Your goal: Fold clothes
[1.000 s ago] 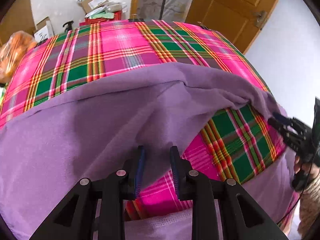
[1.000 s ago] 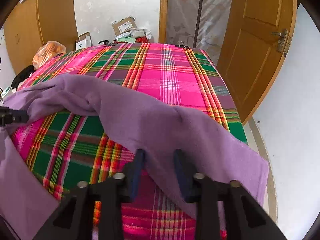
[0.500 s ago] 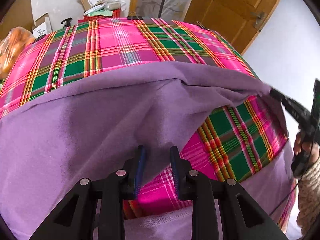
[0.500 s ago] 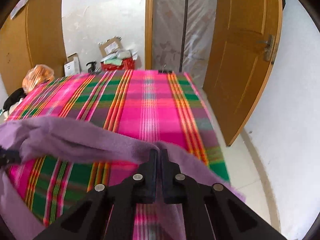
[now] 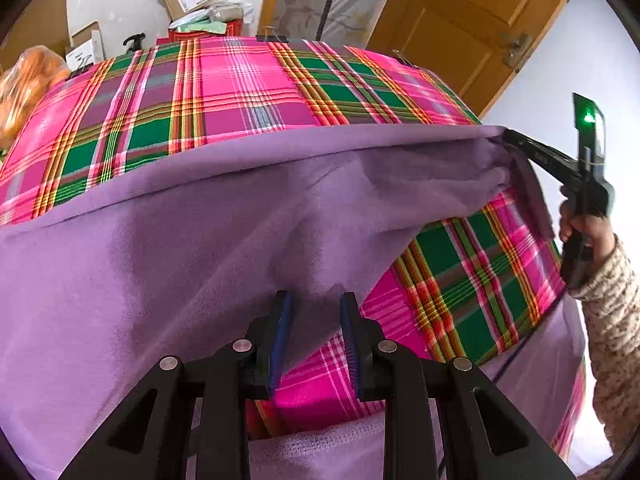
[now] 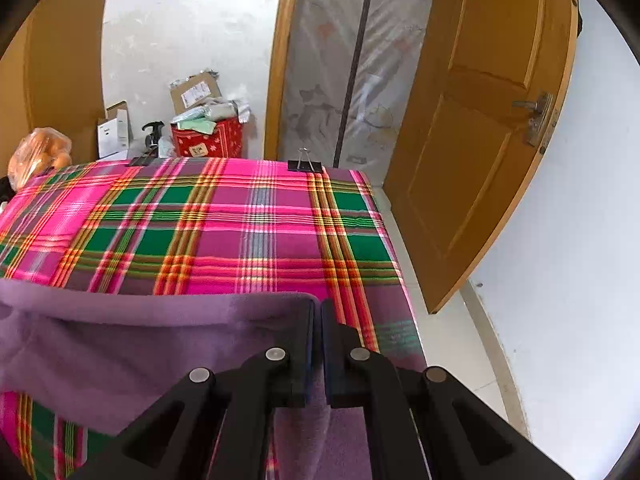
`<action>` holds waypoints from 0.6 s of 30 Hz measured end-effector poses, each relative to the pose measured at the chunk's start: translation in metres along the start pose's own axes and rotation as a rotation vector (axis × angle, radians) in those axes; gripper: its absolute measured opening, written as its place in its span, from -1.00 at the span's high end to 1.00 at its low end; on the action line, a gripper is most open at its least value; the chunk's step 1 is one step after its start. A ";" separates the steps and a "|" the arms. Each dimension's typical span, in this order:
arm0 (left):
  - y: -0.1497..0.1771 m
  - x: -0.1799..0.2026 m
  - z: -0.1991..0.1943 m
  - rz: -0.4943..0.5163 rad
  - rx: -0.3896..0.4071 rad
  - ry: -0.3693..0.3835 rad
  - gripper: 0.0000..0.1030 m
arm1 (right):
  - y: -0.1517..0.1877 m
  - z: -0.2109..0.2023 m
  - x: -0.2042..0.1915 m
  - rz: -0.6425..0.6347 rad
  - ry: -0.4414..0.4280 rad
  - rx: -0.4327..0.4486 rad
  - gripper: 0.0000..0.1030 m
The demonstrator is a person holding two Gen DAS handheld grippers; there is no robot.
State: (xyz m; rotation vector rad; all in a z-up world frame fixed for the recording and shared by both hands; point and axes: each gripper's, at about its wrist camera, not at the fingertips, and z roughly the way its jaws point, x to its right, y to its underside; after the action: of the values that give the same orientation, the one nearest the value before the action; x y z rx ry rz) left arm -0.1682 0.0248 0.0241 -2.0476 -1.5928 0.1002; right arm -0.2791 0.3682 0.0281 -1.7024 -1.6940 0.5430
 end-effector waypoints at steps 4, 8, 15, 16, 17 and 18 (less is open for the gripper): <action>0.000 0.000 0.000 0.000 0.000 0.003 0.51 | -0.009 0.016 -0.005 -0.032 0.027 -0.020 0.93; 0.000 -0.002 -0.001 -0.008 0.002 0.014 0.51 | -0.016 0.024 -0.012 -0.081 0.065 -0.030 0.93; 0.000 -0.007 -0.002 -0.030 0.007 0.041 0.51 | -0.020 0.024 0.012 -0.091 0.182 -0.047 0.93; 0.000 -0.008 -0.002 -0.031 0.008 0.043 0.50 | -0.020 0.021 0.019 -0.070 0.177 -0.045 0.93; 0.000 -0.008 -0.002 -0.032 0.009 0.044 0.50 | -0.018 0.017 0.024 -0.055 0.183 -0.039 0.92; 0.000 -0.008 -0.002 -0.032 0.010 0.045 0.50 | -0.016 0.011 0.030 -0.039 0.187 -0.036 0.92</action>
State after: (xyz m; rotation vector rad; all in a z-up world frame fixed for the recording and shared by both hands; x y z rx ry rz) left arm -0.1699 0.0167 0.0233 -2.0018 -1.5946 0.0499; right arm -0.2959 0.3987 0.0363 -1.6859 -1.6078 0.3259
